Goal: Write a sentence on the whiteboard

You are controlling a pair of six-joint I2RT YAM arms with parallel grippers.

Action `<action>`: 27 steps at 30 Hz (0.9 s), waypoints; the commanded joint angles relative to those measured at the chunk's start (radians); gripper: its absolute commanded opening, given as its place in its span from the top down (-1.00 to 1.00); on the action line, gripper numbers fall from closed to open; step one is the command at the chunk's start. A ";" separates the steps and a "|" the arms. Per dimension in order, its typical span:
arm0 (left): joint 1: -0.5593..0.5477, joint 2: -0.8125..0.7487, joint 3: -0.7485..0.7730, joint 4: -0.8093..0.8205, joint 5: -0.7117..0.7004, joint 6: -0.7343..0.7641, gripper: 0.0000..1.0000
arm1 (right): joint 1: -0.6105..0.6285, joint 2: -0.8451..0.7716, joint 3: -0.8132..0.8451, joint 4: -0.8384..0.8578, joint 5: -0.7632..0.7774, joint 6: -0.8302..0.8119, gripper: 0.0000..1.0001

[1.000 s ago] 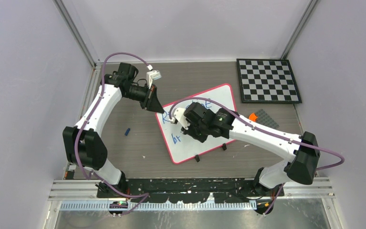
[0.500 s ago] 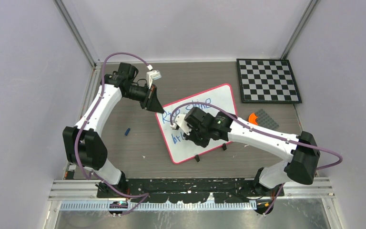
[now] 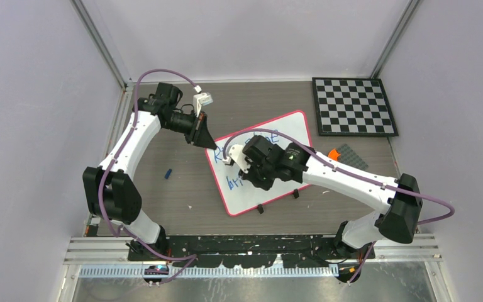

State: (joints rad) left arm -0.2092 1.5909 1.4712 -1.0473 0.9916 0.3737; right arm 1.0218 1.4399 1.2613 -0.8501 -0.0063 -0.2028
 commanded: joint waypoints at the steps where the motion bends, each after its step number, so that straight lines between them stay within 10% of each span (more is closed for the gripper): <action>1: -0.014 -0.003 0.000 0.024 -0.088 0.014 1.00 | 0.001 -0.030 0.079 0.036 -0.004 0.017 0.99; 27: -0.013 -0.006 0.000 0.021 -0.090 0.014 1.00 | 0.000 -0.070 0.068 0.005 0.021 0.011 0.99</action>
State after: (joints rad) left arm -0.2096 1.5890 1.4712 -1.0481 0.9913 0.3740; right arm 1.0245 1.4593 1.3125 -0.8448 0.0559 -0.1993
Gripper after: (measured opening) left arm 0.048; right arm 0.180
